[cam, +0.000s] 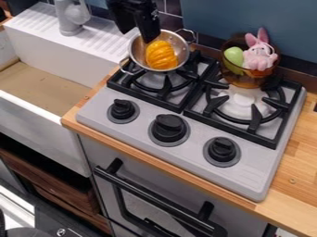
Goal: Move the teddy bear from the orange pot to the top of the stove
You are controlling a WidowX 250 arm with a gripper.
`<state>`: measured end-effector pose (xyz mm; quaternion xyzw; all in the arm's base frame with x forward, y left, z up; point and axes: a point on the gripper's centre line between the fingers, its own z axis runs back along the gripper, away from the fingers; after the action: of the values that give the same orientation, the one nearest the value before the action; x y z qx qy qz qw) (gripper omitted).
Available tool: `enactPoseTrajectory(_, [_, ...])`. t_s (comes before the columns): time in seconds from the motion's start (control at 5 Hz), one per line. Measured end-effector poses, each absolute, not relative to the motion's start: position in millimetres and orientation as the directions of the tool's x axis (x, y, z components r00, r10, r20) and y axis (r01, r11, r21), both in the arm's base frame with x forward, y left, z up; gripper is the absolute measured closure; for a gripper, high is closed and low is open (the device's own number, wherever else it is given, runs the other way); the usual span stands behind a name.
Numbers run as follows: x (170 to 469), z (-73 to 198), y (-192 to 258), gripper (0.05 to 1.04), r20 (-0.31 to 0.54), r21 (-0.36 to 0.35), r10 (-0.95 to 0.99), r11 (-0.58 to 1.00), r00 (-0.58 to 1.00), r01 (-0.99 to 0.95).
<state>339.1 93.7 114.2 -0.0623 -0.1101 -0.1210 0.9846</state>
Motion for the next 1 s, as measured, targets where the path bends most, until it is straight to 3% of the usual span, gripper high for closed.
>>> enactPoseTrajectory(0.2, [337, 101, 90, 0.093, 0.198, -0.127, -0.206, 0.964, 0.958, 0.233])
enactPoseTrajectory(0.6, [346, 98, 40, 0.093, 0.194, -0.209, 0.098, 0.976, 0.976, -0.057])
enactPoseTrajectory(0.8, [356, 114, 16, 0.093, 0.241, -0.245, 0.262, 0.948, 0.934, -0.202])
enactPoseTrajectory(1.0, [364, 119, -9, 0.093, 0.236, -0.266, 0.37, 0.914, 0.898, -0.306])
